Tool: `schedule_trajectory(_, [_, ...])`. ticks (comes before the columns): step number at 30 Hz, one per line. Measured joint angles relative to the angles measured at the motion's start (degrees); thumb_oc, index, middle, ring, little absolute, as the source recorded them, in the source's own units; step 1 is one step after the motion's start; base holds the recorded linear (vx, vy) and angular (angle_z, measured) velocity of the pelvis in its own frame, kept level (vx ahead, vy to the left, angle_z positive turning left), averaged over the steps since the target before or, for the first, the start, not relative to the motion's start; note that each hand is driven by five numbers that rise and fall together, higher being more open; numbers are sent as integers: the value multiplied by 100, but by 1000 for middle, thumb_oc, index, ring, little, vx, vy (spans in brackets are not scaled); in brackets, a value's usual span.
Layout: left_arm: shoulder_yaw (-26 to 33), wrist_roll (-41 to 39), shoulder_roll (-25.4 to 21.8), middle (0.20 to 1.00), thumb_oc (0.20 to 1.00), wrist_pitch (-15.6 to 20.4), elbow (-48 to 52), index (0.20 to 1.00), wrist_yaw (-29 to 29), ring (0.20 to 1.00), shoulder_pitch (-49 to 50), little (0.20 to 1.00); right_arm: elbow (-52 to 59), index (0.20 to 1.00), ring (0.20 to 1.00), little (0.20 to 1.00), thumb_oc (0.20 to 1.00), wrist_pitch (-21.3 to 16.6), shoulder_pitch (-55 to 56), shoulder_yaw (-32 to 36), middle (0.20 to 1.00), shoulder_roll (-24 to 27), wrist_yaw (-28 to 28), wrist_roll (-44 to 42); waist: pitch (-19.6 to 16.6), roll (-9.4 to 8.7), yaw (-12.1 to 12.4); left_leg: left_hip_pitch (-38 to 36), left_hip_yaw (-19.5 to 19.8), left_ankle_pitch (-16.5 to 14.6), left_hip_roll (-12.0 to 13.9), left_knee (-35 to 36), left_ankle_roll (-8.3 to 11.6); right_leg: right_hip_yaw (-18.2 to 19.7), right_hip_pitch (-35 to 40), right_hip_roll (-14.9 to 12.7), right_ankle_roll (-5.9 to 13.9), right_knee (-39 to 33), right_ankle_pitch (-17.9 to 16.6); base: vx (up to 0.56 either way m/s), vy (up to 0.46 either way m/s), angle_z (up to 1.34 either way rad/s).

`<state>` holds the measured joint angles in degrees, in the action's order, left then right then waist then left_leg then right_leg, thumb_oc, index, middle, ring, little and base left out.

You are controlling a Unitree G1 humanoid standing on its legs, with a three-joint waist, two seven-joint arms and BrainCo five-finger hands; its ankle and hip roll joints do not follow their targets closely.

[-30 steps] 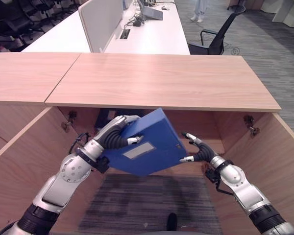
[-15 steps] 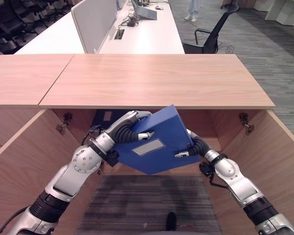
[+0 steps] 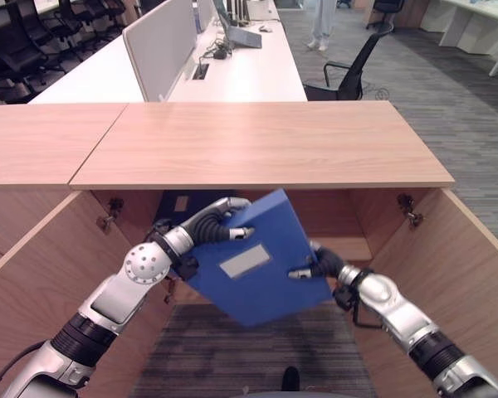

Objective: Put the empty folder in the office cabinet

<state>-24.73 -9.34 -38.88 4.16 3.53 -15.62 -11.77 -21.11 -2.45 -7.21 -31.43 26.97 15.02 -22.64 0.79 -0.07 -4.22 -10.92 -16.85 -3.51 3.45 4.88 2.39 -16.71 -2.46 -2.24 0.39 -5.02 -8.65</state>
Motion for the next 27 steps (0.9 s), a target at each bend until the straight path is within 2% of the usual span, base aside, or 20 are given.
schedule_trajectory(1, [-38,-14,18,200,200,-105,-80,200,-50,200,76,200,-57,200,200,200,200,128,48,-145,200,1,21,-150,1,-2,0,12,-7,0,-3,1,0,4,-18,-5,4,0,-3,-40,-26,0])
schedule_trajectory(2, [-120,-186,172,479,479,-195,-295,479,-52,479,332,479,-217,200,200,200,200,272,316,-282,200,-67,48,-552,-12,-34,19,52,5,4,-9,-3,2,0,-58,-14,22,-1,-16,-38,-22,1])
schedule_trajectory(4, [-218,-350,285,614,614,-313,-589,614,-56,614,541,614,-298,200,200,200,200,504,465,-415,200,-70,105,-814,-35,-71,33,46,9,4,-9,-15,3,-5,-68,-17,17,-1,-14,-12,-5,2])
schedule_trajectory(5, [-242,-510,313,614,614,-364,-663,614,-51,614,619,614,-394,200,200,200,200,517,535,-457,200,-84,165,-994,-46,-98,41,51,14,8,-8,-15,7,-6,-76,-15,20,-2,-16,0,0,0])
schedule_trajectory(6, [-245,-789,335,1000,1000,-425,-691,1000,30,1000,715,1000,-404,200,200,200,200,533,668,-457,200,-86,216,-1163,-42,-129,45,55,17,11,-8,-17,8,-8,-79,-16,24,-3,-19,0,0,0])
schedule_trajectory(7, [-220,-1053,392,1000,1000,-432,-727,1000,96,1000,751,1000,-446,200,200,200,200,490,788,-400,200,-104,242,-1237,-44,-132,42,56,18,13,-8,-11,7,-10,-71,-17,26,-9,-21,0,0,0])
schedule_trajectory(9, [177,-2229,970,1000,1000,-296,-771,1000,327,1000,788,1000,-765,200,200,200,200,454,928,-4,200,-310,224,-1627,-53,-146,53,59,37,13,-11,12,4,-38,-48,-27,27,-15,-19,-7,-1,6])
schedule_trajectory(10, [270,-2556,1254,1000,1000,-164,-763,1000,371,1000,766,1000,-883,200,200,200,200,467,972,92,200,-340,227,-1838,-56,-151,52,57,45,16,-16,21,-1,-53,-43,-32,28,-14,-18,-3,1,10])
schedule_trajectory(11, [285,-2859,1447,1000,1000,-97,-741,1000,372,1000,759,1000,-1002,200,200,200,200,575,1065,309,200,-408,166,-2140,-55,-147,52,58,47,16,-16,22,-2,-57,-41,-33,26,-14,-16,0,0,0])
schedule_trajectory(12, [226,-3112,1625,1000,1000,-122,-674,1000,384,1000,828,1000,-1239,200,200,200,200,694,1178,783,200,-727,72,-2929,-63,-172,46,58,49,16,-7,22,-2,-56,-46,-23,14,-1,-7,2,1,-3])
schedule_trajectory(16, [312,-3474,1652,1000,1000,-285,-764,1000,466,1000,1475,1000,-1216,200,200,200,200,762,1566,1559,200,-1438,-125,-3708,55,1,-156,54,29,14,6,21,-5,-50,-59,-6,0,-2,5,10,1,-4])
schedule_trajectory(20, [740,-3498,1654,1000,1000,-461,-879,1000,646,1000,2051,1000,-1236,200,200,200,200,821,1818,1794,200,-1441,-322,-3703,197,205,-116,57,49,12,10,21,-9,-62,-57,-7,-8,-25,10,9,-2,2])
schedule_trajectory(23, [1317,-3254,1877,1000,1000,-527,-1385,1000,808,1000,2452,1000,-1247,200,200,200,200,807,1834,2204,200,-1449,-420,-3702,225,254,-105,55,49,5,21,22,-21,-69,-40,-2,-17,-29,17,0,0,0])
schedule_trajectory(27, [1499,-3013,1993,1000,1000,-635,-1757,1000,941,1000,2722,1000,-1283,200,200,200,200,768,1769,2583,200,-1430,-593,-3698,233,233,-35,57,59,-18,25,25,-63,-89,-35,-4,-17,-3,17,2,-7,1])
